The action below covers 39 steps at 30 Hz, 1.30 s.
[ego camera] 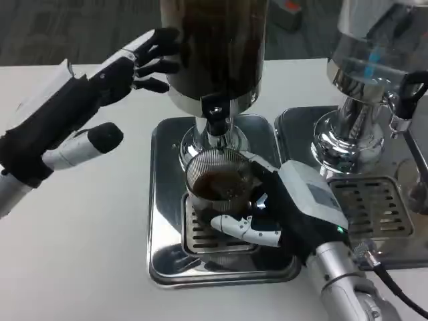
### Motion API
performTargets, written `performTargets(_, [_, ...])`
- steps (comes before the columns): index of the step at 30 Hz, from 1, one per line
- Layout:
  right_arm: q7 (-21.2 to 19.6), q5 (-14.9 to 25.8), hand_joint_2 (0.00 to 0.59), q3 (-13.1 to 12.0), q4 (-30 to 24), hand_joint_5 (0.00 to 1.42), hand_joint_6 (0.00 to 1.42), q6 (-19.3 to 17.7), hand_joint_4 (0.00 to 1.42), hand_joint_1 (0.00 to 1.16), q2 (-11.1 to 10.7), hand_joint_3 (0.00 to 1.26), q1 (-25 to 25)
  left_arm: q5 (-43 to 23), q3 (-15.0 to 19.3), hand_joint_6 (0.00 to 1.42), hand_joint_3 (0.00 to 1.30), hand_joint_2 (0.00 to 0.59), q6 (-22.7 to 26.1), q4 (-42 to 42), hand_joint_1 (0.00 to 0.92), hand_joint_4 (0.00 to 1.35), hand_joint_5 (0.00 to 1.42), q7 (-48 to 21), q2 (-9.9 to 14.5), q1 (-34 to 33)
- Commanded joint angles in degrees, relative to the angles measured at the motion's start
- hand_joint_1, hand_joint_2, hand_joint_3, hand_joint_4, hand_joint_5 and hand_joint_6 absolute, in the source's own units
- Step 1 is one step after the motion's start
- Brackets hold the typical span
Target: Grasp the cup under the faucet to collect the drink, then remove the cup.
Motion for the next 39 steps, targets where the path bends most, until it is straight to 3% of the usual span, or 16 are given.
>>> performTargets(1, [-1.14, -0.59, 0.147, 0.02, -1.01, 0.55, 0.67, 0.75, 0.37, 0.38, 0.76, 0.25, 0.17, -0.66, 0.75, 0.30, 0.09, 0.041, 0.93, -0.25, 0.000, 0.12, 0.17, -0.37, -0.33, 1.08])
performTargets(12, [-4.06, -0.27, 0.154, -0.06, -0.52, 0.65, 0.82, -0.17, 0.44, 0.36, 1.91, 0.32, 1.00, -0.67, 1.26, 0.31, 0.11, 0.045, 1.69, -0.40, 0.000, 0.16, 0.20, -0.22, -0.48, 2.43])
performTargets(24, [-9.79, -3.13, 0.170, 1.63, -0.58, 0.72, 0.93, -0.76, 0.50, 0.37, 2.11, 0.39, 2.57, -0.05, 2.09, 0.32, 0.13, 0.049, 1.30, -1.00, 0.000, 0.18, 0.23, -0.06, -0.30, 3.70])
performTargets(39, [-18.17, -3.30, 0.181, 2.53, 0.85, 0.83, 1.09, -4.21, 0.62, 0.33, 2.17, 0.48, 4.22, 0.08, 2.51, 0.33, 0.13, 0.053, 1.26, -1.16, 0.000, 0.20, 0.25, 0.25, -0.28, 4.44])
